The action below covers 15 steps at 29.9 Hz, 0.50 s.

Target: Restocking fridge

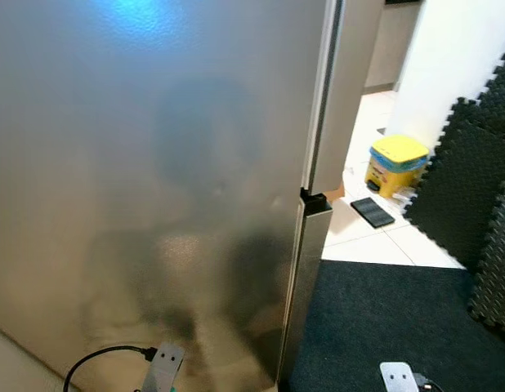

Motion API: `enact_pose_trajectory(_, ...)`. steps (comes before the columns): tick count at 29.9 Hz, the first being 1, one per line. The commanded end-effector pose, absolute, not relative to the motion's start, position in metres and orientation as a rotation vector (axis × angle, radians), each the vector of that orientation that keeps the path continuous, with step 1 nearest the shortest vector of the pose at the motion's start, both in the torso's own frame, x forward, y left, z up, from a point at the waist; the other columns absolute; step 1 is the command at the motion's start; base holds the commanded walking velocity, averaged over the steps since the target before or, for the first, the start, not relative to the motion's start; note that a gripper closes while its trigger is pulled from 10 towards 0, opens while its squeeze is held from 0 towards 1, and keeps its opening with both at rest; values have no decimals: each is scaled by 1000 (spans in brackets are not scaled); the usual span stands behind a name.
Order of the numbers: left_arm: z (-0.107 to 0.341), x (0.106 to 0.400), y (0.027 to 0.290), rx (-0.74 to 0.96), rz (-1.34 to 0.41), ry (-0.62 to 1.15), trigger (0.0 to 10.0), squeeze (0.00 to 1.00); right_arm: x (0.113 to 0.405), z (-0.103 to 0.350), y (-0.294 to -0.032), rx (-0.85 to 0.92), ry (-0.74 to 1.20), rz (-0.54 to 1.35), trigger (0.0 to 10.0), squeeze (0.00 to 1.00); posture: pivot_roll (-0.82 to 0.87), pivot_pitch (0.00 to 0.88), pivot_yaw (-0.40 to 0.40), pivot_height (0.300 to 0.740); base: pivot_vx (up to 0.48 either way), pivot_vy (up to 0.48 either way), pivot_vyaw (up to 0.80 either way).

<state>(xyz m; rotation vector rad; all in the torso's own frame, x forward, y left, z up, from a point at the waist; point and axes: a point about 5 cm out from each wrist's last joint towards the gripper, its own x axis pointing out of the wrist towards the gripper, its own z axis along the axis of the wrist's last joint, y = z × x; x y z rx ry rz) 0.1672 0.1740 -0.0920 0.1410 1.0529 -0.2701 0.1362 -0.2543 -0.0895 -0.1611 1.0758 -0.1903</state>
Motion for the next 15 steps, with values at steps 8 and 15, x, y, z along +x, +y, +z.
enact_pose_trajectory(8,-94,163,177,159,-269,1070,10000,0,134,-91,-251,-164,1083,-169,10000,0,-63,0,66,740,0,-420,0)
enact_pose_trajectory(15,-93,164,176,151,-264,1067,10000,0,135,-91,-252,-172,1084,-161,10000,0,-65,0,65,740,0,0,0)
